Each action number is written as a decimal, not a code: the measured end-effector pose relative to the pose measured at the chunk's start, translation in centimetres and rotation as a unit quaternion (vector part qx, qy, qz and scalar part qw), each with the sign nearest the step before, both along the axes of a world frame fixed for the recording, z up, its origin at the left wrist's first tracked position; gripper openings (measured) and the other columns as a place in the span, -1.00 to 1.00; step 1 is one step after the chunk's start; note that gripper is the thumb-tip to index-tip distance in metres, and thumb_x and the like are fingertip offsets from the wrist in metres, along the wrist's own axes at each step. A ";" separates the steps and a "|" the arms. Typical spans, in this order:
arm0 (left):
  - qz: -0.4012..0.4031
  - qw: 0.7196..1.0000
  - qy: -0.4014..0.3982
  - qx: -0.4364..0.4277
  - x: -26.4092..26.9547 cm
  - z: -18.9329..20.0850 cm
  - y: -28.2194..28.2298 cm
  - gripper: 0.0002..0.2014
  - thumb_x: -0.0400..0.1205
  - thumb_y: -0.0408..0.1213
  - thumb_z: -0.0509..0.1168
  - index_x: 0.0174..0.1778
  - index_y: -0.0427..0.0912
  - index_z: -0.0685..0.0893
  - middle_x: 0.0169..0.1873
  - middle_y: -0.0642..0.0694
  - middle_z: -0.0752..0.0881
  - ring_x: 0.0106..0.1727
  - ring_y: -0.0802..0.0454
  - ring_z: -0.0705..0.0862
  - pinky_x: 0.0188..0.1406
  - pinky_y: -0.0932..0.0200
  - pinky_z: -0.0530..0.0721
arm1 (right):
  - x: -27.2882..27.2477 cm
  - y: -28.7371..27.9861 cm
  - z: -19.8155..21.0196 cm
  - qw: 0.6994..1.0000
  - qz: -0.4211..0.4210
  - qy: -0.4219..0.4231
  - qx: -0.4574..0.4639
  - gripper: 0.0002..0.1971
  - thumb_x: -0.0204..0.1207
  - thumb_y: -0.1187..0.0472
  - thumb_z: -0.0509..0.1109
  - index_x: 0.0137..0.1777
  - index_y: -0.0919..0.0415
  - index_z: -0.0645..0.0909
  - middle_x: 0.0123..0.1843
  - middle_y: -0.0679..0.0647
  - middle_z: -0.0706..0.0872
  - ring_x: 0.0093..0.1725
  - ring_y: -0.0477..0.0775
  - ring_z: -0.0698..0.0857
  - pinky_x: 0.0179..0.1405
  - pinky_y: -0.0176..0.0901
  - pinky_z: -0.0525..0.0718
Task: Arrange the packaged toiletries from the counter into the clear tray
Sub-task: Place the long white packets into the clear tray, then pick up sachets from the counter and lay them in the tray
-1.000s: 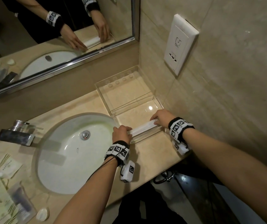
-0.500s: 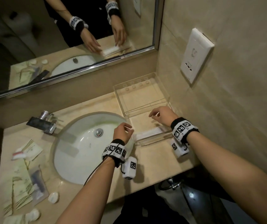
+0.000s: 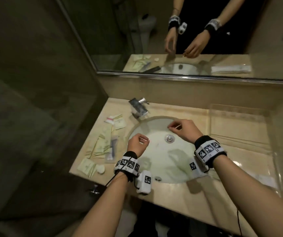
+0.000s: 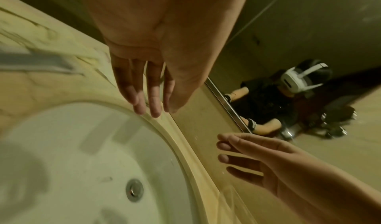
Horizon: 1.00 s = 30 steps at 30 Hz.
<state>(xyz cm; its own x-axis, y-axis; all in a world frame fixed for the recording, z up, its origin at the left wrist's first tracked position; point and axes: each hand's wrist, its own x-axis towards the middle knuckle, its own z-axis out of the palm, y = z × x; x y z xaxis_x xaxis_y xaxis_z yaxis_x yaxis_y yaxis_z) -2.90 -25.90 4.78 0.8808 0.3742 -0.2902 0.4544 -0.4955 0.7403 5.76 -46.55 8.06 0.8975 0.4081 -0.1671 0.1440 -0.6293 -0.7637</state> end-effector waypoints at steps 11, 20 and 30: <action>0.127 0.991 0.038 -0.021 -3.9 -2.2 16.7 -0.89 0.54 -0.33 0.39 -0.04 -0.20 0.71 -0.17 -0.04 0.73 -0.14 0.04 0.67 -0.28 0.32 0.56 | 0.0 18.9 -2.3 0.992 0.121 0.010 -0.011 -0.94 0.55 0.19 0.46 -0.05 0.14 0.75 -0.14 -0.03 0.75 -0.22 -0.14 0.65 -0.22 -0.41 0.51; 0.157 0.983 0.096 -0.021 -3.4 -5.9 27.9 -0.84 0.47 -0.36 0.44 -0.08 -0.15 0.64 -0.24 -0.07 0.71 -0.09 -0.08 0.72 -0.04 0.15 0.67 | 0.3 30.7 -7.2 0.991 0.060 0.092 -0.072 -0.87 0.47 0.21 0.54 -0.02 0.18 0.72 -0.12 0.04 0.75 -0.12 0.04 0.73 -0.12 -0.20 0.66; 0.135 0.979 0.149 0.025 -1.4 -9.6 31.1 -0.56 0.35 -0.35 0.55 0.05 -0.13 0.50 0.19 -0.20 0.57 0.28 -0.20 0.52 0.29 -0.12 0.57 | 0.3 36.6 -12.2 0.972 -0.107 0.171 -0.120 -0.53 0.33 0.10 0.65 0.12 0.20 0.51 0.04 0.10 0.68 0.04 0.14 0.70 0.09 0.07 0.73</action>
<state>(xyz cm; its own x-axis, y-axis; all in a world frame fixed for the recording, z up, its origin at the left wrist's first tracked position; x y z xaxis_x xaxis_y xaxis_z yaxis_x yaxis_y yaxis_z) -4.26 5.24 -4.80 0.6268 0.6022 -0.4945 0.7659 -0.3596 0.5330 6.11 -9.99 -4.16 0.8323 0.1310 -0.5386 -0.2469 -0.7823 -0.5718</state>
